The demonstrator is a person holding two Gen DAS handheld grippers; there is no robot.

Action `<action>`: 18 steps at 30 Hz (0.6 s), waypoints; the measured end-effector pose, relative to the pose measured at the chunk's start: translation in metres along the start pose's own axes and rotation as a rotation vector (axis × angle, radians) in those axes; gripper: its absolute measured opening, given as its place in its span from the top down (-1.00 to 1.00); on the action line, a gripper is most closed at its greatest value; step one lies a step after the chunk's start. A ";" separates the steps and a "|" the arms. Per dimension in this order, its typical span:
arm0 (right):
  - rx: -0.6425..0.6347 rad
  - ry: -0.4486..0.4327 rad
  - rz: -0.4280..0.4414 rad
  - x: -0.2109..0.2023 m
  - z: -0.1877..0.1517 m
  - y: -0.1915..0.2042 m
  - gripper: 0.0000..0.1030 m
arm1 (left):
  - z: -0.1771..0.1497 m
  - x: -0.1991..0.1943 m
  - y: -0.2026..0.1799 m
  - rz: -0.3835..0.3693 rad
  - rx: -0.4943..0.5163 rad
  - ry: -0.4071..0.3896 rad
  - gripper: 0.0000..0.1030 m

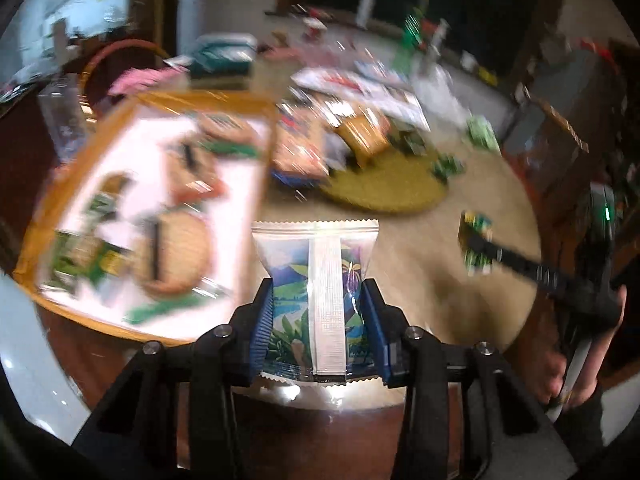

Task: Organize snacks
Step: 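Carry both packets over the white tray and open both tools to drop them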

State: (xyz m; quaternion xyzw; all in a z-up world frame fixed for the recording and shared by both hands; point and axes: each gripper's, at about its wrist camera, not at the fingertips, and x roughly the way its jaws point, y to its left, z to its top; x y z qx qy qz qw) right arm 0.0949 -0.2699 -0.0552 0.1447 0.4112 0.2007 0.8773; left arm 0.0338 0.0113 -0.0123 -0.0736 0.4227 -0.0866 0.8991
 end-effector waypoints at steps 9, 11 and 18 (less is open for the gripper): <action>-0.207 0.121 0.192 0.058 0.018 0.138 0.47 | 0.035 -0.044 0.114 0.174 -0.173 -0.131 0.14; -0.228 0.133 0.185 0.074 0.025 0.158 0.47 | 0.047 -0.043 0.136 0.169 -0.193 -0.147 0.14; -0.258 0.148 0.038 0.146 0.068 0.197 0.47 | 0.100 0.001 0.183 0.169 -0.209 -0.094 0.14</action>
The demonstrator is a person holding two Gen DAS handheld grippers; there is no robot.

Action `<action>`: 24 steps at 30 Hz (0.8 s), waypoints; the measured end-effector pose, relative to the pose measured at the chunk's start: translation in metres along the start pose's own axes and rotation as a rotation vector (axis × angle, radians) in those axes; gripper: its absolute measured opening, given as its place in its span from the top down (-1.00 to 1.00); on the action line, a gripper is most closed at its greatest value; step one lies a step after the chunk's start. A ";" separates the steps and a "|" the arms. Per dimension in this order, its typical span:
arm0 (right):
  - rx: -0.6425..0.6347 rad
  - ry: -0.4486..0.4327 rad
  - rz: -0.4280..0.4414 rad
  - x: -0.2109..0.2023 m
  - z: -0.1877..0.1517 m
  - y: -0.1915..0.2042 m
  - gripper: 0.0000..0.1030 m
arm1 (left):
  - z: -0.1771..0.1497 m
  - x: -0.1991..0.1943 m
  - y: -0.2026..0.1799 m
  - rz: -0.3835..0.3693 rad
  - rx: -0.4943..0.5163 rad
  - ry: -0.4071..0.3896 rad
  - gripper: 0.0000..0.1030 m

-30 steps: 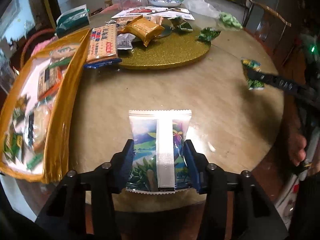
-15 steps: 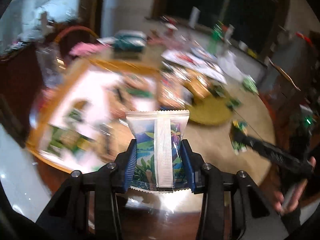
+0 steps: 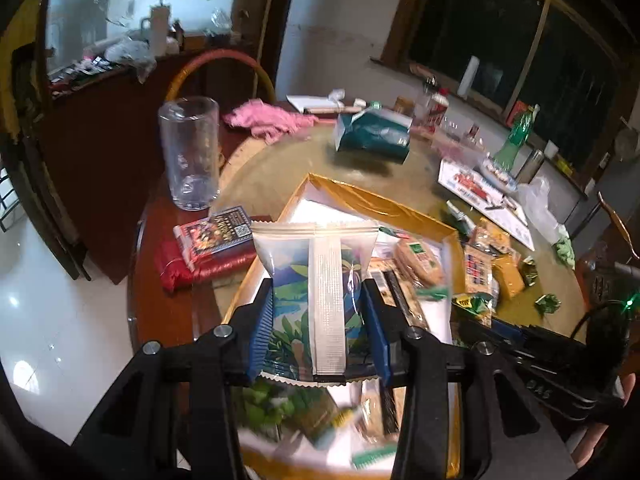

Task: Organize snacks
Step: 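Carry both packets over the white tray and open both tools to drop them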

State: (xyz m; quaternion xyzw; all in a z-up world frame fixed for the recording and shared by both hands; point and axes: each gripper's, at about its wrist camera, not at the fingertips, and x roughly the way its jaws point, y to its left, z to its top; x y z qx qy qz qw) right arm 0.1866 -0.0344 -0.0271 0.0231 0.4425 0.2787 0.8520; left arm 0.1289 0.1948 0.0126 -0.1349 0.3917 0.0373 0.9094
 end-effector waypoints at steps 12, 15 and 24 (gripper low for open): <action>0.040 0.054 -0.061 0.030 0.004 -0.006 0.27 | 0.017 0.105 0.003 0.054 0.061 0.226 -0.05; 0.049 0.017 -0.018 0.015 0.003 -0.007 -0.26 | 0.018 0.098 0.008 0.037 0.026 0.206 -0.19; 0.110 -0.099 0.112 -0.059 -0.047 -0.043 -0.39 | -0.036 -0.001 -0.018 -0.013 -0.033 0.048 -0.56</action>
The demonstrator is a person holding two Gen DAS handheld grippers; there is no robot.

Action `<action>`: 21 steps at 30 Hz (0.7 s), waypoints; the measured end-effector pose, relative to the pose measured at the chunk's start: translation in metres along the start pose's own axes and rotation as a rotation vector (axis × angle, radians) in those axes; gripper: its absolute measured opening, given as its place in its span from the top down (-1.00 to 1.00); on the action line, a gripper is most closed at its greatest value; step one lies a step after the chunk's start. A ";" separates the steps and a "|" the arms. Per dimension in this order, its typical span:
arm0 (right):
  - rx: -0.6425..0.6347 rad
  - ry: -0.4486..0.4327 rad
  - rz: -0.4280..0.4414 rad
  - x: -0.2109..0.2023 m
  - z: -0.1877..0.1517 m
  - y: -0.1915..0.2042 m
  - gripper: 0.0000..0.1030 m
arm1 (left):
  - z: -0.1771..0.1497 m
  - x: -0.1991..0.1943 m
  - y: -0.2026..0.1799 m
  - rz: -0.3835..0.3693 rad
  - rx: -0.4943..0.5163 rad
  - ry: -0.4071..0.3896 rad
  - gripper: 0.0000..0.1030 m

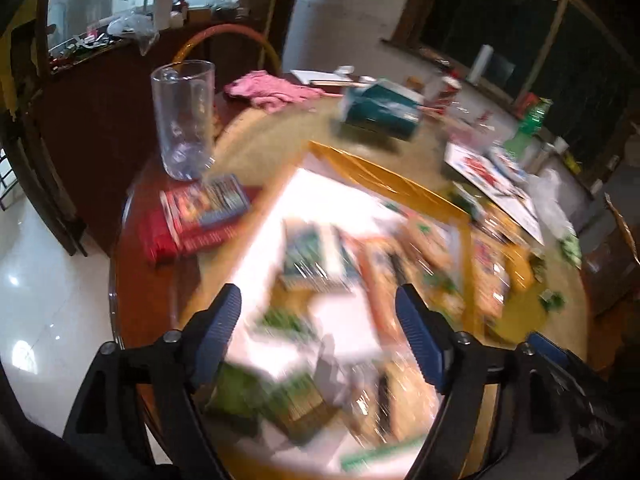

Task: Organize snacks
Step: 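Carry both packets over the white tray and open both tools to drop them, then grasp the Hokkaido cracker pack with the left tool while the right tool grasps a green pea bag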

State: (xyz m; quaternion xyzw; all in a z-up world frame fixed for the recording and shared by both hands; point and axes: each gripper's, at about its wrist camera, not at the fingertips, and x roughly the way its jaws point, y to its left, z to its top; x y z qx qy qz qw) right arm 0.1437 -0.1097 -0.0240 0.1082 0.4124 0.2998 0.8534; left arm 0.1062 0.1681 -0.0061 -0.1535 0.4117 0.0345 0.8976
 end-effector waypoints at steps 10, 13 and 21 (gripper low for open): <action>0.210 0.005 -0.148 -0.060 -0.069 -0.113 -0.39 | -0.085 0.012 -0.118 -0.079 0.241 0.151 -0.57; 0.198 -0.022 -0.234 -0.078 -0.076 -0.128 -0.39 | -0.094 0.017 -0.136 -0.115 0.241 0.180 -0.57; 0.210 -0.022 -0.473 -0.104 -0.065 -0.184 -0.39 | -0.118 0.017 -0.171 0.040 0.351 0.129 -0.62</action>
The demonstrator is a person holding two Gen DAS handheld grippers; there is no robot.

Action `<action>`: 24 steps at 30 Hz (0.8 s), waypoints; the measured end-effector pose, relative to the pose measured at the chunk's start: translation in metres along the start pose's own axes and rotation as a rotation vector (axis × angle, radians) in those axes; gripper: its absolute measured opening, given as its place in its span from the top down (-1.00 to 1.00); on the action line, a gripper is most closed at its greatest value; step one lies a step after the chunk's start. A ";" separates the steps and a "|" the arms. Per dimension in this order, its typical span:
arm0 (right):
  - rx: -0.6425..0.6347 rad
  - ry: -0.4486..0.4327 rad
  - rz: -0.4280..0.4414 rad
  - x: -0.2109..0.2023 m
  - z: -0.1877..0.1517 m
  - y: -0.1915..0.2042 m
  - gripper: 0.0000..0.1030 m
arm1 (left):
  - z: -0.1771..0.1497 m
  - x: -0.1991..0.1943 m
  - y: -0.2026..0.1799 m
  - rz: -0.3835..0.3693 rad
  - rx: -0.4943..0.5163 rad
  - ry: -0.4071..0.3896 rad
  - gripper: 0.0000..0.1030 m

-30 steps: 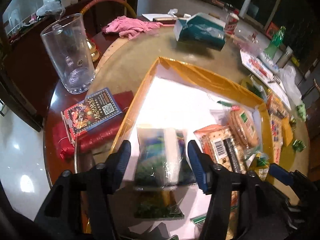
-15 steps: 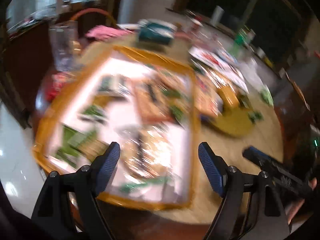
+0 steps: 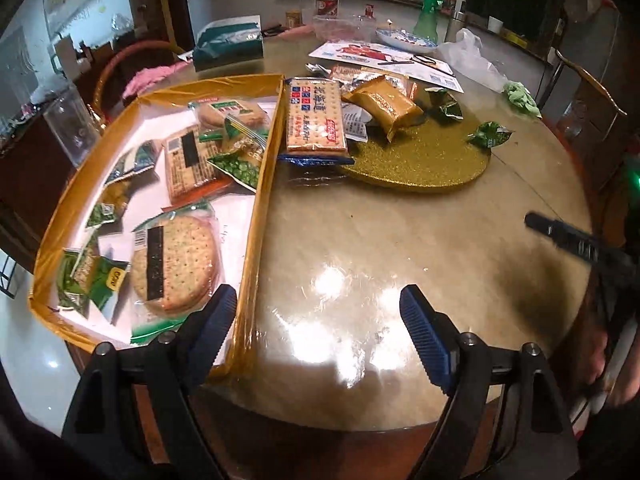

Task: Organize snacks
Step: 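Grasp the Hokkaido cracker pack with the left tool while the right tool grasps a green pea bag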

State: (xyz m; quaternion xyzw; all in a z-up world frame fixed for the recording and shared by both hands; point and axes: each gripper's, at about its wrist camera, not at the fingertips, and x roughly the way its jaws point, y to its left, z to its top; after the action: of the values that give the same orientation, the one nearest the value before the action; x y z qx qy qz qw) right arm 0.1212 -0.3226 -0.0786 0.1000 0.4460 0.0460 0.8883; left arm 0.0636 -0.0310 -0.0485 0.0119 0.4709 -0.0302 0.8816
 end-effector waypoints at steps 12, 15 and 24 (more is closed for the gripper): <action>0.145 0.085 0.334 0.072 0.103 -0.050 -0.39 | -0.014 -0.026 -0.012 -0.038 0.013 -0.054 -0.62; 0.168 0.118 0.394 0.086 0.118 -0.050 -0.39 | -0.016 -0.027 -0.014 -0.049 0.016 -0.054 -0.62; 0.182 0.131 0.308 0.085 0.109 -0.035 0.36 | -0.019 -0.025 -0.014 -0.060 0.001 -0.044 -0.62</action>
State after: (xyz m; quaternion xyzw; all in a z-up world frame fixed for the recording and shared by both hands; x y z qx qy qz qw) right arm 0.2595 -0.3573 -0.0892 0.2440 0.4847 0.1474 0.8269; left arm 0.0332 -0.0435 -0.0382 -0.0027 0.4515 -0.0572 0.8904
